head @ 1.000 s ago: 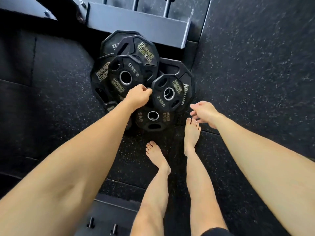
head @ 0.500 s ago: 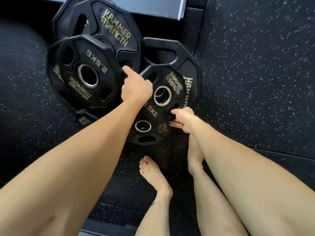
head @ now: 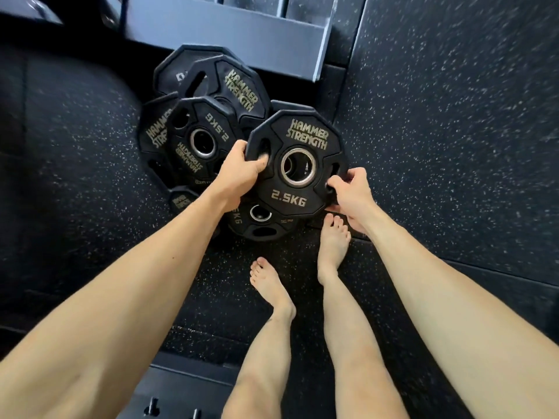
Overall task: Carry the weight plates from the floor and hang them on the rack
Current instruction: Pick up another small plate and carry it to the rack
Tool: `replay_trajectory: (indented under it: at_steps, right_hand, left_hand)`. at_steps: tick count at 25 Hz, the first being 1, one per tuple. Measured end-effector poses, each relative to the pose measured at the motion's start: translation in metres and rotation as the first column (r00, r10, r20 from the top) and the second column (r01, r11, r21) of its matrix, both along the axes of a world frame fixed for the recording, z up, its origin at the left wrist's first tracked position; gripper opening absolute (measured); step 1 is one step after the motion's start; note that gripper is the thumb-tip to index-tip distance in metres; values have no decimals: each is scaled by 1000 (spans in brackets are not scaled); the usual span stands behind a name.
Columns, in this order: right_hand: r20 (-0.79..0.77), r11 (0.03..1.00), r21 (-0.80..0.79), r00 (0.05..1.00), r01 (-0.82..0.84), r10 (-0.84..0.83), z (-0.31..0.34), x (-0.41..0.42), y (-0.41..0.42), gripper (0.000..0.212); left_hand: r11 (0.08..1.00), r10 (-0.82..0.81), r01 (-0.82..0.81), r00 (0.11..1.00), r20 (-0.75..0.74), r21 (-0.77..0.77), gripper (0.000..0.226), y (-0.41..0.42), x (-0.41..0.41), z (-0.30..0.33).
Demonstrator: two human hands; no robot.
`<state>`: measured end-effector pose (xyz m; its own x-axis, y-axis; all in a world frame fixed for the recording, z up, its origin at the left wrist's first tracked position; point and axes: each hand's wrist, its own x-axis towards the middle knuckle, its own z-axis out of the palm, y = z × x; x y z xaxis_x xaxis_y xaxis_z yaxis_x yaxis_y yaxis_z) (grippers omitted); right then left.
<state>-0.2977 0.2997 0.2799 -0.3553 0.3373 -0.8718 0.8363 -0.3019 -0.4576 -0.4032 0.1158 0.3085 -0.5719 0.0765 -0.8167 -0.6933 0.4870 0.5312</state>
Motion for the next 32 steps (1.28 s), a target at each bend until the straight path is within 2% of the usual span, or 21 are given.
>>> replay_trajectory:
  at_steps: [3,8,11,14,16,19,24,26,28,32]
  right_hand:
    - [-85,999,24,995,-46,48,89,-8,-1,25]
    - [-317,994,101,946,-30,61,263,-13,-13,7]
    - [-405,989,128,906,-73,119,347,3,-28,21]
    - [-476,985,140,865,-101,156,417,28,-47,34]
    - [-568,986,117,806,-122,167,457,45,-60,35]
    - [-670,973,107,709,-203,221,504,64,-79,35]
    - [-776,904,125,527,-409,346,556,66,-99,67]
    - [-791,859,127,472,-496,389,570,62,-105,67]
    - [-796,815,125,433,-565,422,580,59,-110,58]
    - [-803,637,160,276,-755,528,607,68,-123,59]
  left_hand:
    - [982,116,-119,993,33,144,24,-6,5,90]
    - [941,183,-160,982,-49,298,32,-33,33,251]
    - [900,265,-195,955,-135,390,37,-50,63,337]
    - [893,376,-271,888,-265,360,38,-69,97,408]
    - [902,394,-280,842,-368,328,40,-85,121,446]
    - [891,446,-320,756,-479,324,49,-108,155,490]
    - [815,575,-454,553,-602,362,52,-125,201,538]
    - [759,633,-521,450,-630,390,51,-126,220,552]
    - [701,681,-572,362,-636,425,50,-124,237,563]
    - [503,768,-718,116,-630,482,50,-109,298,579]
